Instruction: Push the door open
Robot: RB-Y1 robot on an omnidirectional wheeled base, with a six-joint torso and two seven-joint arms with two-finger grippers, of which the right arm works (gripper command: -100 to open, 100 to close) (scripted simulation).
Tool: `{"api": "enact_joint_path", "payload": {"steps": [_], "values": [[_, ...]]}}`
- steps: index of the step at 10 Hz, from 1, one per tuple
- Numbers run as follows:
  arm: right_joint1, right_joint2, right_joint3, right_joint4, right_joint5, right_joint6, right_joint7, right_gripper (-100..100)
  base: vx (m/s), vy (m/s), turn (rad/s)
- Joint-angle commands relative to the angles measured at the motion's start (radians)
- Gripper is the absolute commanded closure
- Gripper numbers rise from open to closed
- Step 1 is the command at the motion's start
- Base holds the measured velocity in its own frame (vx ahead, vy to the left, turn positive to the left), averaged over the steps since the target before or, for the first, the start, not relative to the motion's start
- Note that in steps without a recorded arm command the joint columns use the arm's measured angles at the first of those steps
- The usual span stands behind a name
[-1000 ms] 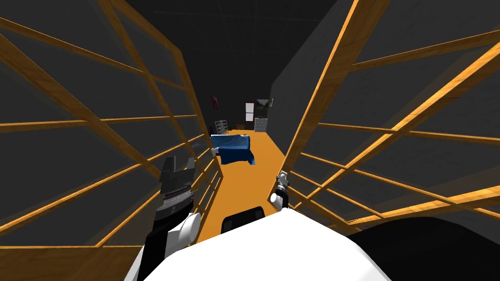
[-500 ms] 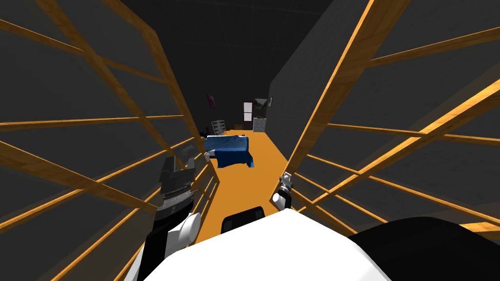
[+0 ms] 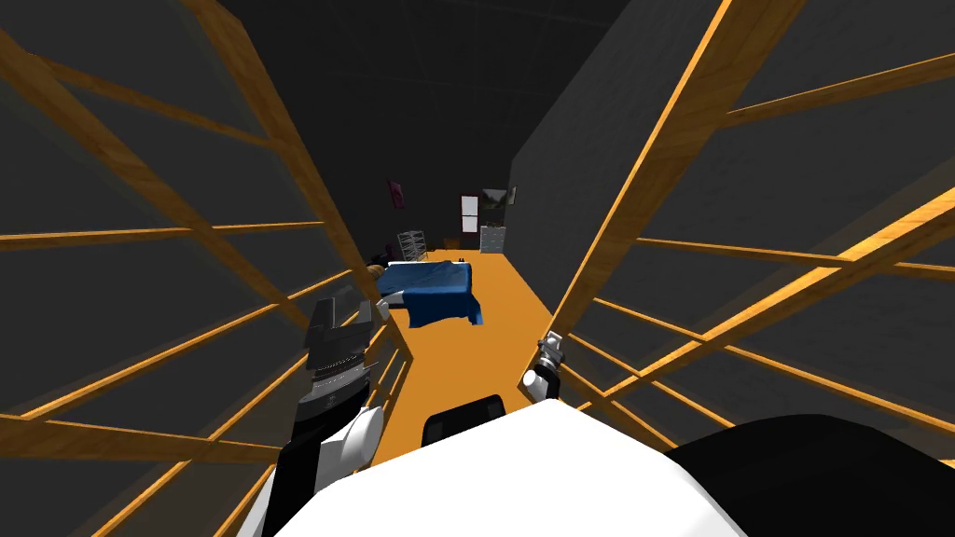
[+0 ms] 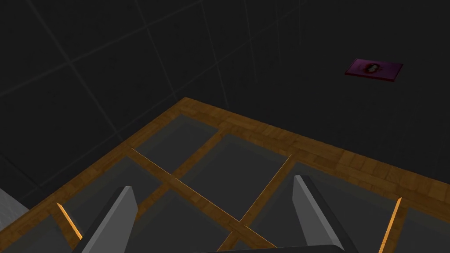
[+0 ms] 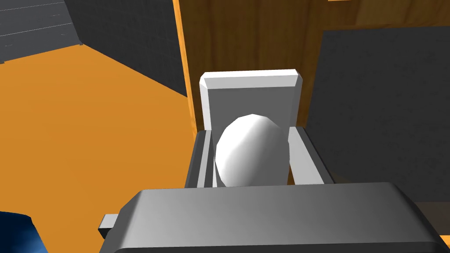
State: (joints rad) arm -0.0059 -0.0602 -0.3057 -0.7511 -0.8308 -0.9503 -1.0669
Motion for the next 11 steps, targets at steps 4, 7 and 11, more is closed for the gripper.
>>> {"api": "enact_joint_path", "payload": {"steps": [4,7,11], "values": [[0.010,-0.019,-0.051,-0.006,-0.040,-0.006,0.013,100,0.200,-0.101,-0.054],[0.014,-0.025,-0.085,-0.001,-0.067,-0.013,0.018,100,0.211,-0.128,-0.055],[0.017,-0.037,-0.117,0.010,-0.092,-0.024,0.019,100,0.160,-0.073,-0.051]]}}
